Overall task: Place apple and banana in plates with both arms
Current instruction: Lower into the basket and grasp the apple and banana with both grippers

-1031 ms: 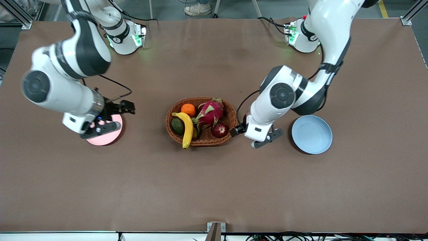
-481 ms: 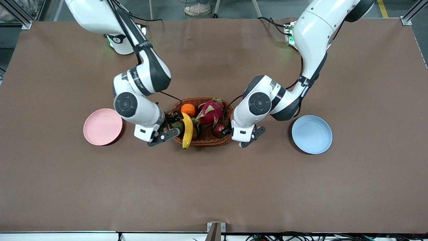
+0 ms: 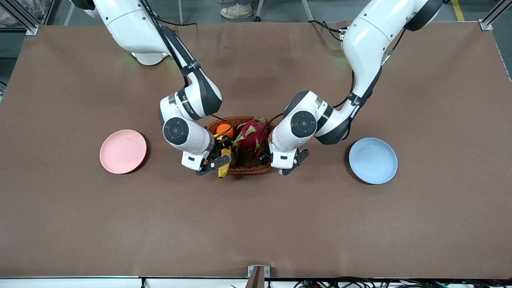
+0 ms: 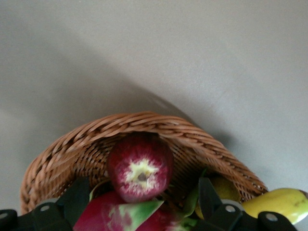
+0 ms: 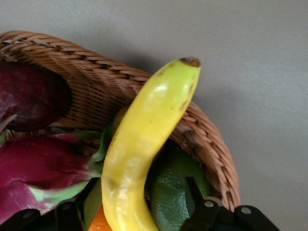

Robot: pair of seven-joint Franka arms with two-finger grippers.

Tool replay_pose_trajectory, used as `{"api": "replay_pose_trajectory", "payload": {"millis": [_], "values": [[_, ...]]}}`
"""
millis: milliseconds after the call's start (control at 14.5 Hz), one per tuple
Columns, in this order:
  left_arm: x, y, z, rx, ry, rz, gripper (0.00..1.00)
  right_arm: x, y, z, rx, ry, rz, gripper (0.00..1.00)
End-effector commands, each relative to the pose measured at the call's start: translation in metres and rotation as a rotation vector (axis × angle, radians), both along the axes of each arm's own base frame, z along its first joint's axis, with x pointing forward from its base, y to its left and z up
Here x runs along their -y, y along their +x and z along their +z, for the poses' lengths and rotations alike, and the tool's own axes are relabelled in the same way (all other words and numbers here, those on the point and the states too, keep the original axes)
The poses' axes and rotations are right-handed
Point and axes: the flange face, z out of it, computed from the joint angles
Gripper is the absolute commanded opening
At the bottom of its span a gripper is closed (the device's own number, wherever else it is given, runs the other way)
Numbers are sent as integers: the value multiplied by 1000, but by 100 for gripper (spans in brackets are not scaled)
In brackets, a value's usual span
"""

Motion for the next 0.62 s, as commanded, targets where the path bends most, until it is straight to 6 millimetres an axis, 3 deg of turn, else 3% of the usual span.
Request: {"api": "replay_pose_trajectory", "payload": {"millis": [0,412,550], "values": [[7,4,-13,3,-21,25,99,-7,0,4,-11,38,-28,78],[19,-7,-22,-12,-15,40,97,-17,-3,-7,9,35,-15,70],[21,-10,-25,-16,-13,35,92,-18,-2,-13,17,34,-17,69]]}}
